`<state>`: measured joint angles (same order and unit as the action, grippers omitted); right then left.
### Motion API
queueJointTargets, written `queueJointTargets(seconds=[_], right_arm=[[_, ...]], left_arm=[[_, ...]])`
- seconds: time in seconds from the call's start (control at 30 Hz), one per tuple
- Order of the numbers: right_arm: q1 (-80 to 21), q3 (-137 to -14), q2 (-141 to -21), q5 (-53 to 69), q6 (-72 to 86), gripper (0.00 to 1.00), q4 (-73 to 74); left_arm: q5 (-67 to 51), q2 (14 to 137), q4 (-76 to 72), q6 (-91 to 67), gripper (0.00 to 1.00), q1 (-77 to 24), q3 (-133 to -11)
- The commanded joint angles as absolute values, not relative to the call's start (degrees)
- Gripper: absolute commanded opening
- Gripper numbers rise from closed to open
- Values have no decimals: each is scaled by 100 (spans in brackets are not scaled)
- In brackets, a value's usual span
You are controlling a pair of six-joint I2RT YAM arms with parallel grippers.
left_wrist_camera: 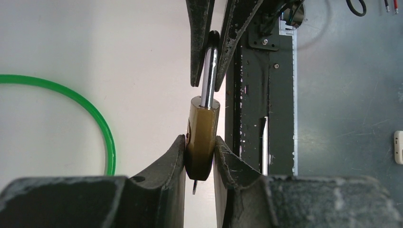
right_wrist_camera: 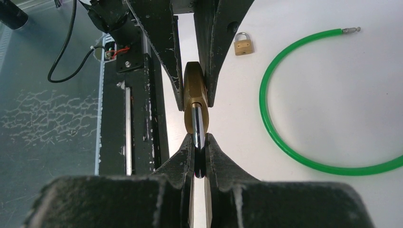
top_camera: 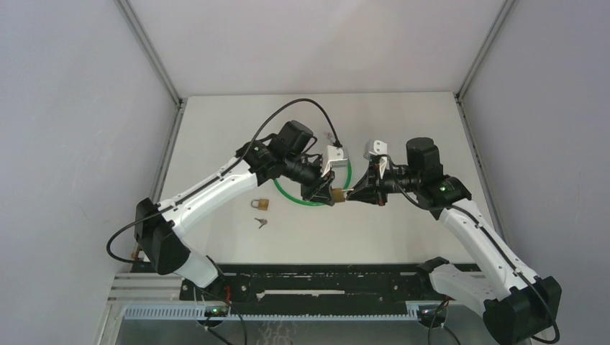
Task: Lock with the key
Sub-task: Lock the lock.
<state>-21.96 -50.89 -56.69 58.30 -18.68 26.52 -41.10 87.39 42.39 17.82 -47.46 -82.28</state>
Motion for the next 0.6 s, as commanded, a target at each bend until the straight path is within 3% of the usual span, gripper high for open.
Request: queueJointTargets(seconds=[0.0,0.57], right_arm=[[-2455,-5061,-5732,6071,-1521,0,1716],[-2694,-4872,-5923,5882,-1216,0,1259]], left_arm=[[-4491,8801,3045,1330,0,-4887,-8614],[-4122,8818,2942,1150,0,-4887,-8775]])
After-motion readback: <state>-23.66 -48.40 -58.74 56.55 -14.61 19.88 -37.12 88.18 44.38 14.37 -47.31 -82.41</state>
